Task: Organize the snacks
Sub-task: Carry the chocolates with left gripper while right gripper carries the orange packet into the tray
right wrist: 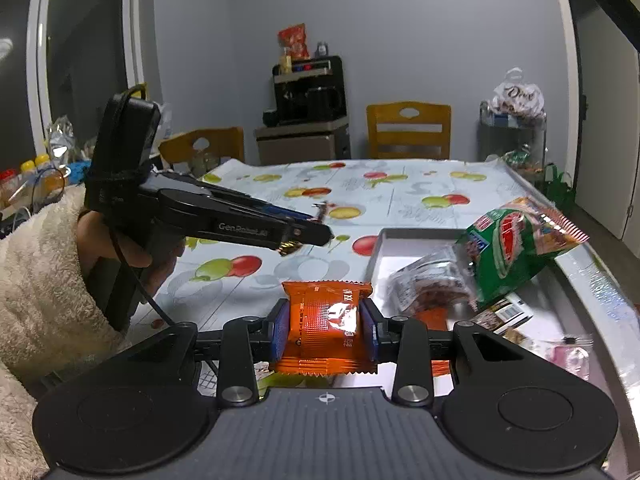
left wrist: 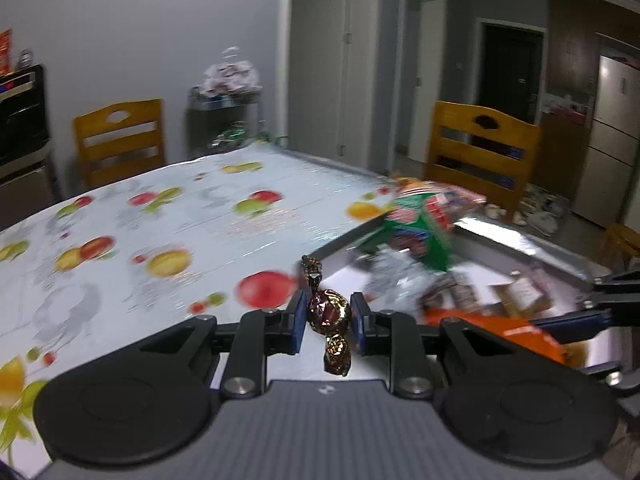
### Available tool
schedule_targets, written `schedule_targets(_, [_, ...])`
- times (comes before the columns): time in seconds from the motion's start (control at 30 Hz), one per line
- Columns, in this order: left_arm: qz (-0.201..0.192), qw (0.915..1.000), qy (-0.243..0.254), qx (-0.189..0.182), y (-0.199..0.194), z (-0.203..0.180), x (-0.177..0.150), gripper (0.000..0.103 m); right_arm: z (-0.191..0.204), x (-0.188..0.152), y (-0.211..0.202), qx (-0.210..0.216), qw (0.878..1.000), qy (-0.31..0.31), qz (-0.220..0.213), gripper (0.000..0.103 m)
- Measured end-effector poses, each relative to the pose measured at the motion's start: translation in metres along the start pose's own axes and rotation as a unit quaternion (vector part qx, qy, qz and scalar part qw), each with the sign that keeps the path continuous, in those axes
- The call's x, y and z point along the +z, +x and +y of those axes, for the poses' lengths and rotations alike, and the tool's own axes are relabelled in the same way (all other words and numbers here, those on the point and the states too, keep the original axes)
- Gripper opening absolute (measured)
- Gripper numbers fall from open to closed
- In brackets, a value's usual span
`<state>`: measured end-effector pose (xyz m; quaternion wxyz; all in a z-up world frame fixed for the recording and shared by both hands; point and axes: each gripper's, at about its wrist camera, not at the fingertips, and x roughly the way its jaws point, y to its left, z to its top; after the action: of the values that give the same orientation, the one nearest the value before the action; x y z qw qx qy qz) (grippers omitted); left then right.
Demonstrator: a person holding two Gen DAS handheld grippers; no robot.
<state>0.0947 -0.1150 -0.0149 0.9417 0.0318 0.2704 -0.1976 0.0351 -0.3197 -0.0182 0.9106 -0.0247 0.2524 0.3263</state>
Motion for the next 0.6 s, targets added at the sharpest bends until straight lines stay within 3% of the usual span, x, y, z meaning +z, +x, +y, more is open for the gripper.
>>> schedule_targets(0.2, [0.008, 0.9996, 0.018, -0.020, 0.023, -0.027, 0.023, 0.021, -0.025, 0.005, -0.012, -0.040, 0.999, 0.004, -0.026, 0.038])
schedule_targets(0.33, [0.018, 0.9993, 0.028, -0.019, 0.045, -0.035, 0.037, 0.021, -0.051, 0.008, -0.012, -0.100, 0.994, 0.019, -0.035, 0.038])
schedule_targets(0.43, [0.029, 0.9990, 0.031, -0.013, 0.062, -0.037, 0.043, 0.021, -0.069, 0.009, -0.007, -0.140, 0.990, 0.018, -0.029, 0.038])
schedule_targets(0.6, [0.042, 0.9987, 0.028, -0.005, 0.087, -0.034, 0.046, 0.021, -0.093, 0.008, 0.006, -0.171, 0.985, 0.032, -0.009, 0.038])
